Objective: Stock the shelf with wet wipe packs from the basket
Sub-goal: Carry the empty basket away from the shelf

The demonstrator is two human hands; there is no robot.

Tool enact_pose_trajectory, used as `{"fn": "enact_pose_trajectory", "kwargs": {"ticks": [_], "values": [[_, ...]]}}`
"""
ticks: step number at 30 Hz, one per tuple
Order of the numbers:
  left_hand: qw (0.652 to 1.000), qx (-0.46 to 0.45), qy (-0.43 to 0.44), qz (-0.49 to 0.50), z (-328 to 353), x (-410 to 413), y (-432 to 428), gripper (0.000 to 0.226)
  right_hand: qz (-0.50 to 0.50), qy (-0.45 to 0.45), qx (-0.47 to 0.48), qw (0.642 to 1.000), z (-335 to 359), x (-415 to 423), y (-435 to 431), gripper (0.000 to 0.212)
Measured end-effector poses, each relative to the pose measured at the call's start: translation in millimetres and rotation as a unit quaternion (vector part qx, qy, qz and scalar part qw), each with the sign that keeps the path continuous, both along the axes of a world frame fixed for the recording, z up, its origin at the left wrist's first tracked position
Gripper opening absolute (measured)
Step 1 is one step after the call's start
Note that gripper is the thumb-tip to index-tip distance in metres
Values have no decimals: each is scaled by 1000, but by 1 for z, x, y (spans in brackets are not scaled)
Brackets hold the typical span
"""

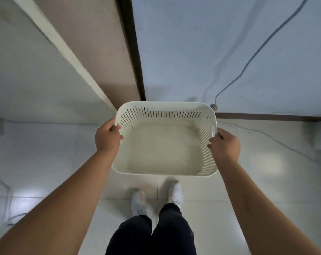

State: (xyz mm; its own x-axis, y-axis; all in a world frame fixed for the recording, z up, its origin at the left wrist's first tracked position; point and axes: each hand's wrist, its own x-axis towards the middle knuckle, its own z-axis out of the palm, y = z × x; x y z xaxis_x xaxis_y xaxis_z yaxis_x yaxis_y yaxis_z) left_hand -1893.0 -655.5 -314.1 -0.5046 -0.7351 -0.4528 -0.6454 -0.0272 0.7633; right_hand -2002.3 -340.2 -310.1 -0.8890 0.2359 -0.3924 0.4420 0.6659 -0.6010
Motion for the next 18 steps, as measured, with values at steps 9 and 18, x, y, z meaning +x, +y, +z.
{"fn": "enact_pose_trajectory", "kwargs": {"ticks": [9, 18], "values": [[992, 57, 54, 98, -210, -71, -6, 37, 52, 14, -10, 999, -224, -64, -3, 31], [989, 77, 49, 114, -312, -113, -27, 35, 30, 5, -39, 999, -332, -103, -26, 49]]}}
